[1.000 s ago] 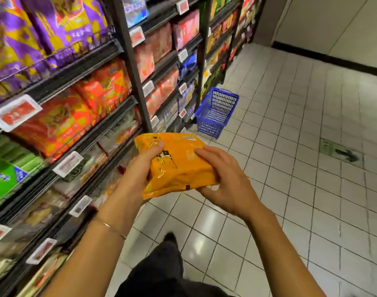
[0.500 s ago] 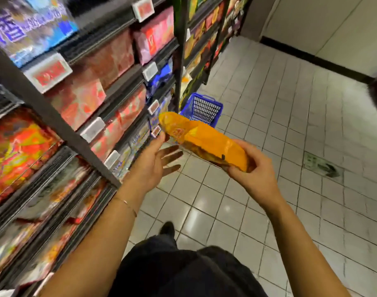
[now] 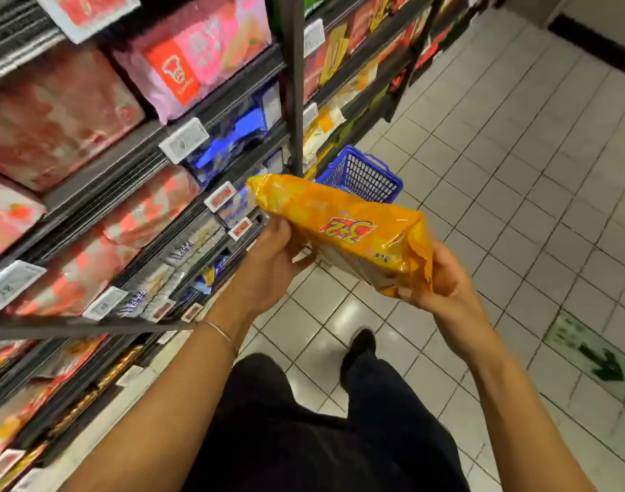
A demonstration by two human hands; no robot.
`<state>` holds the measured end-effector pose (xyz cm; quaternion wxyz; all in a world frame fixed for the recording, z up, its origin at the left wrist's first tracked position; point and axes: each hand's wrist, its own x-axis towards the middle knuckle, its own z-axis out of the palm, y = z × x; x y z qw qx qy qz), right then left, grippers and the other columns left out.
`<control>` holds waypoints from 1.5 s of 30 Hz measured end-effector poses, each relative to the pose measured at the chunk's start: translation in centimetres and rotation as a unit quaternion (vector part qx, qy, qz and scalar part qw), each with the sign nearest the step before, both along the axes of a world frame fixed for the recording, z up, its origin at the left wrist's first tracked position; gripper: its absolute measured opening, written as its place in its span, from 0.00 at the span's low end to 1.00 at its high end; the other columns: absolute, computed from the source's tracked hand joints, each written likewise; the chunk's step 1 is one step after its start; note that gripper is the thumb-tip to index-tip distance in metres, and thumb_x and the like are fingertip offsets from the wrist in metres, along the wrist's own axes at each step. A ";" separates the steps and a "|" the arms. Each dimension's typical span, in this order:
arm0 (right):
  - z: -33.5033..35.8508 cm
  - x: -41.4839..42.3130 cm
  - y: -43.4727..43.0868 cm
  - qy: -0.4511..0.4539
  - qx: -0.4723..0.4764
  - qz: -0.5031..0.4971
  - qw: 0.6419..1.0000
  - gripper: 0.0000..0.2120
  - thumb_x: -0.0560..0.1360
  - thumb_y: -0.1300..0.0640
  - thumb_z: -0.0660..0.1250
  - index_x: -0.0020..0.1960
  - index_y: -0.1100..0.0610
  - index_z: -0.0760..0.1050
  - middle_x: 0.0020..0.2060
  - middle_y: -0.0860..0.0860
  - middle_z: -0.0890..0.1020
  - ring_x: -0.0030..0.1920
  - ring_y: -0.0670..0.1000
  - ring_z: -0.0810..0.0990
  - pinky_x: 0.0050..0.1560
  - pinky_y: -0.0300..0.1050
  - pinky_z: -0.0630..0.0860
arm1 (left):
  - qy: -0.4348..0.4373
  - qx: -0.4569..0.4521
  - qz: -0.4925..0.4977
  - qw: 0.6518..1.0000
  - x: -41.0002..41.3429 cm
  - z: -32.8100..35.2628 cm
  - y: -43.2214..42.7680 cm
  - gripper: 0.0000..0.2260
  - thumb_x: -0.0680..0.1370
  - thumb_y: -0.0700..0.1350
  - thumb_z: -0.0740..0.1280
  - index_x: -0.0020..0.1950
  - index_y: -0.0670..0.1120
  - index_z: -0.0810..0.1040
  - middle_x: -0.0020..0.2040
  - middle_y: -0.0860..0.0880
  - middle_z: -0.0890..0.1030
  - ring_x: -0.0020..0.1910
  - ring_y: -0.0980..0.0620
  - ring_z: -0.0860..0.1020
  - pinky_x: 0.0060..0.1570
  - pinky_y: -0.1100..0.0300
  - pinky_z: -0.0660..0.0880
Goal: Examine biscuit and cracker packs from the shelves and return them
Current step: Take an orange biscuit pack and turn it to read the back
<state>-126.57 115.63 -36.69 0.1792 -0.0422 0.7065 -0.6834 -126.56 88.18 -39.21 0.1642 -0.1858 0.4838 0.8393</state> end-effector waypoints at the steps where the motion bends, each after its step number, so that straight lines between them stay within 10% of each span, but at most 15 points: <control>1: -0.4 -2.5 1.2 -0.013 -0.007 0.026 1.000 0.27 0.66 0.53 0.78 0.63 0.38 0.78 0.58 0.47 0.83 0.59 0.52 0.83 0.56 0.52 0.84 | 0.007 -0.008 0.013 1.000 -1.3 -0.2 0.9 0.49 0.57 0.68 0.84 0.70 0.50 0.68 0.61 0.50 0.77 0.63 0.48 0.75 0.70 0.41 0.71; 11: -13.6 -25.9 2.4 -0.186 0.027 0.119 0.975 0.27 0.71 0.54 0.72 0.70 0.46 0.74 0.61 0.46 0.84 0.56 0.45 0.84 0.46 0.35 0.80 | -0.170 -0.120 0.154 0.966 -14.9 -11.5 5.0 0.41 0.62 0.76 0.74 0.72 0.65 0.73 0.71 0.56 0.79 0.70 0.46 0.77 0.69 0.34 0.69; 18: -36.2 -39.0 -1.1 -0.317 0.040 0.063 0.946 0.16 0.83 0.48 0.62 0.68 0.50 0.76 0.60 0.51 0.86 0.60 0.53 0.85 0.66 0.57 0.79 | -0.233 -0.020 0.205 0.951 -26.7 -33.6 7.7 0.19 0.80 0.63 0.64 0.67 0.57 0.79 0.57 0.58 0.87 0.56 0.53 0.86 0.46 0.47 0.85; 22: -51.4 -46.5 -1.7 -0.364 0.077 0.040 0.927 0.17 0.84 0.42 0.59 0.61 0.50 0.80 0.53 0.51 0.88 0.52 0.53 0.88 0.54 0.55 0.85 | -0.279 0.048 0.214 0.935 -32.5 -49.7 8.5 0.31 0.80 0.71 0.57 0.75 0.53 0.76 0.69 0.47 0.81 0.68 0.41 0.80 0.67 0.34 0.75; 28: -72.4 -51.9 -5.4 -0.420 0.193 0.107 0.880 0.19 0.84 0.40 0.58 0.50 0.51 0.80 0.40 0.52 0.89 0.34 0.50 0.88 0.30 0.42 0.80 | -0.378 0.025 0.242 0.893 -36.7 -70.3 9.2 0.25 0.81 0.71 0.56 0.55 0.52 0.79 0.40 0.49 0.88 0.33 0.50 0.86 0.26 0.53 0.81; 32: -79.6 -50.3 -7.6 -0.430 0.233 0.161 0.857 0.15 0.83 0.49 0.65 0.54 0.60 0.83 0.45 0.60 0.88 0.38 0.56 0.88 0.31 0.48 0.84 | -0.390 0.014 0.279 0.877 -36.9 -76.5 10.0 0.18 0.86 0.62 0.53 0.54 0.52 0.75 0.50 0.45 0.82 0.45 0.46 0.83 0.43 0.47 0.82; 35: -76.8 -49.9 -7.6 -0.380 0.292 0.172 0.860 0.19 0.81 0.51 0.67 0.67 0.61 0.79 0.60 0.61 0.84 0.58 0.61 0.84 0.60 0.61 0.81 | -0.384 0.079 0.291 0.873 -36.3 -73.7 9.6 0.21 0.86 0.61 0.56 0.66 0.48 0.79 0.61 0.42 0.84 0.57 0.42 0.84 0.54 0.43 0.81; 39: -63.1 -48.7 -5.8 -0.369 0.210 0.139 0.895 0.10 0.78 0.51 0.67 0.58 0.50 0.82 0.54 0.49 0.81 0.54 0.53 0.79 0.53 0.50 0.74 | -0.359 0.037 0.265 0.894 -34.5 -60.0 7.0 0.17 0.85 0.63 0.57 0.52 0.54 0.79 0.51 0.51 0.82 0.47 0.49 0.80 0.48 0.52 0.75; 45: -32.6 -43.6 -2.6 -0.358 0.048 0.194 0.912 0.14 0.78 0.51 0.64 0.62 0.49 0.79 0.61 0.49 0.85 0.61 0.54 0.81 0.61 0.52 0.72 | -0.195 0.015 0.238 0.951 -26.6 -30.9 5.6 0.19 0.85 0.62 0.54 0.63 0.60 0.83 0.67 0.54 0.83 0.69 0.47 0.79 0.63 0.45 0.70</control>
